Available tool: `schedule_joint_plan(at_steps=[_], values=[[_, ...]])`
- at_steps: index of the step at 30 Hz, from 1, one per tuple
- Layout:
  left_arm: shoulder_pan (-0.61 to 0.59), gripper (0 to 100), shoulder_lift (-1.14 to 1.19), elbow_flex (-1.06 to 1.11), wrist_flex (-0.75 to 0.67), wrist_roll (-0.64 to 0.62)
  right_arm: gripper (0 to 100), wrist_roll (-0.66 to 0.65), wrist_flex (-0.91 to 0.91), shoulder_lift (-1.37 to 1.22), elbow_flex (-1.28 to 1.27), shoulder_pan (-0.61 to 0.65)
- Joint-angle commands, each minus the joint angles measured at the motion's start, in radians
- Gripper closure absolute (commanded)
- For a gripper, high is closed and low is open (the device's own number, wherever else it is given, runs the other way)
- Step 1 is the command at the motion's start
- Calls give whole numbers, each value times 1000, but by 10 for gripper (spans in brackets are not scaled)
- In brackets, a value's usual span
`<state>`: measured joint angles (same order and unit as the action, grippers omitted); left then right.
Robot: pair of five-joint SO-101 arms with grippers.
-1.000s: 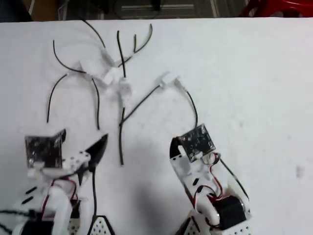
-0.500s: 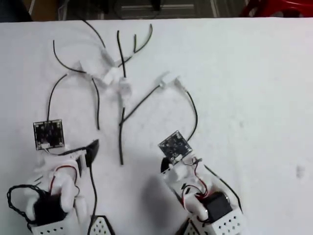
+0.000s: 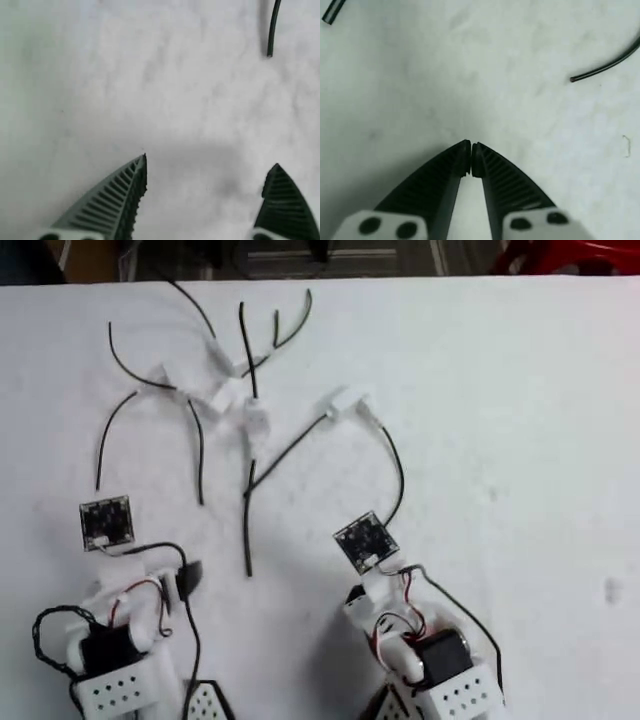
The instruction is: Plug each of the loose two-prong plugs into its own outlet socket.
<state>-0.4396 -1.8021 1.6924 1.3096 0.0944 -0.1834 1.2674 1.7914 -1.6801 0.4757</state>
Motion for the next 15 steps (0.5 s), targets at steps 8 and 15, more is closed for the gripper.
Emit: schedule_joint_plan(at_steps=[8, 15], values=[[-5, 938, -12, 2, -29, 9, 978, 3, 7, 12, -9, -5], [-7, 955, -12, 2, -25, 9, 976, 2, 7, 12, -9, -5]])
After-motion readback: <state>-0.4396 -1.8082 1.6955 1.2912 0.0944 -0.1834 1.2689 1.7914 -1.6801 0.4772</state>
